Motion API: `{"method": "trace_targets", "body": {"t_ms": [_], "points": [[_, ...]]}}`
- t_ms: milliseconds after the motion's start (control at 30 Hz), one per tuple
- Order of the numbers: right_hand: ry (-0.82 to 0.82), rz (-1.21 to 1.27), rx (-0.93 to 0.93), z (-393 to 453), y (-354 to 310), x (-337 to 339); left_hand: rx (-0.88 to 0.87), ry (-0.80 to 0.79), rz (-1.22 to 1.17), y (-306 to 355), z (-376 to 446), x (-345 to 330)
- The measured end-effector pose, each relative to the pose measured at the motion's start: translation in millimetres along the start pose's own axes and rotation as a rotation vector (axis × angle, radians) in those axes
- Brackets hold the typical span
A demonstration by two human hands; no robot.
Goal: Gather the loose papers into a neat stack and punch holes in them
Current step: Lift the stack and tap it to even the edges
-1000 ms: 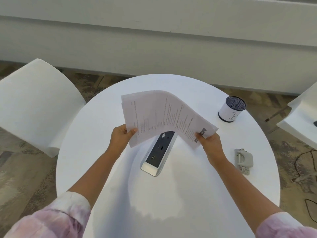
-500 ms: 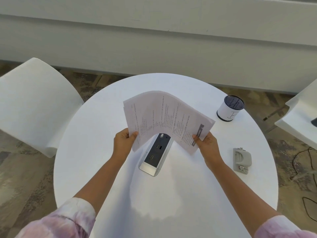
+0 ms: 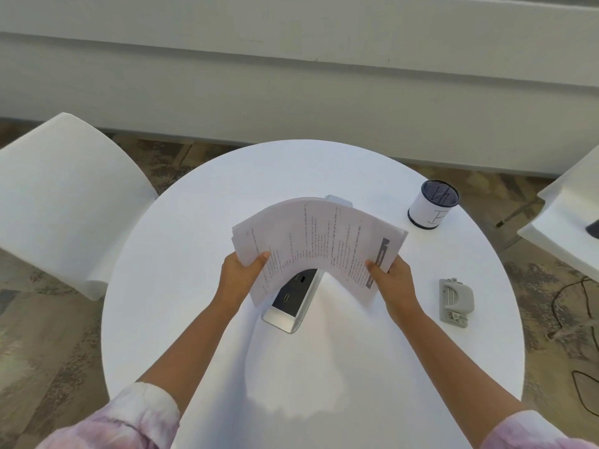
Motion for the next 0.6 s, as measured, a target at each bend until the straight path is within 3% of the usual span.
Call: {"method": "trace_targets", "body": {"t_ms": [167, 300, 433, 600], "points": [[-0.033, 0.051, 0.004, -4.0, 6.6, -4.4, -0.027, -0.005, -0.032, -1.7, -3.4, -2.0], [-0.011, -0.011, -0.103, -1.6, 25.7, -2.8, 0.011, -0.033, -0.024, -14.6, -1.3, -2.3], [-0.013, -0.107, -0.084, 4.1, 22.4, 1.4, 0.055, 0.044, -0.119, -17.7, 2.1, 9.1], [0.070, -0.089, -0.474, -9.7, 69.8, 11.2, 0.118, -0.041, -0.281, -25.1, 1.3, 3.9]]}}
Point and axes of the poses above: each hand's wrist, its own z-axis towards the middle knuckle, its own x-axis out of the back of the hand, y = z × x, the point moved 9 cm from there along z, towards the middle knuckle, and after that the axes turned 1 degree about -z, right-handed, at the moved point
